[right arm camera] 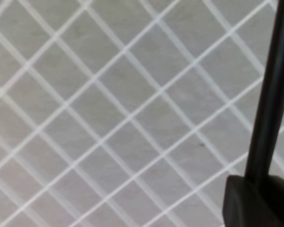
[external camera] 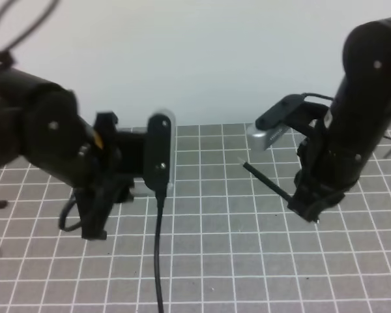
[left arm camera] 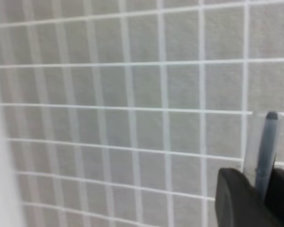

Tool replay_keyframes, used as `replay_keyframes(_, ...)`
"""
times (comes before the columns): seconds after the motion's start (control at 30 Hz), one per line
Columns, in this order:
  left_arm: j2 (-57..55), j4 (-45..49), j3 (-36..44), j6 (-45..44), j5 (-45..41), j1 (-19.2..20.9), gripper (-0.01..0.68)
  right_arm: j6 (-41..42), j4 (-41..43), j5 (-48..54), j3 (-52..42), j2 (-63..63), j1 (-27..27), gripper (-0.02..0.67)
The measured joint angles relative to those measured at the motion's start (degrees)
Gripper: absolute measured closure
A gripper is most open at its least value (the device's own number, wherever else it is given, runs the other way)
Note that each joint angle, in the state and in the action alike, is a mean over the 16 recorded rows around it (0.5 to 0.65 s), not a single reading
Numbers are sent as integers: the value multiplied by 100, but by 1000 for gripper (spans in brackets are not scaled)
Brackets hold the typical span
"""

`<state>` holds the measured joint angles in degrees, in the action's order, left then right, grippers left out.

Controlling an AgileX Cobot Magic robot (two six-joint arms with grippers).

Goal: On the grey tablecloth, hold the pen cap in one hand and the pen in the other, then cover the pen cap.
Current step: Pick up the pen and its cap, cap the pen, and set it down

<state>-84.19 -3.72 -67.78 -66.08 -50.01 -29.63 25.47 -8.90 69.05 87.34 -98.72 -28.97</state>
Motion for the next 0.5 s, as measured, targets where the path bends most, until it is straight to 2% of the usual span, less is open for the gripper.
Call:
replay_keyframes(0.2,762,14,560,-503,491,-2,593,288,-662,0,-638,387,-5,585)
replay_keyframes(0.5,1673,-34,2200,-1852,2033,-2,593,626,-1402,0,-1358,679,-264,585)
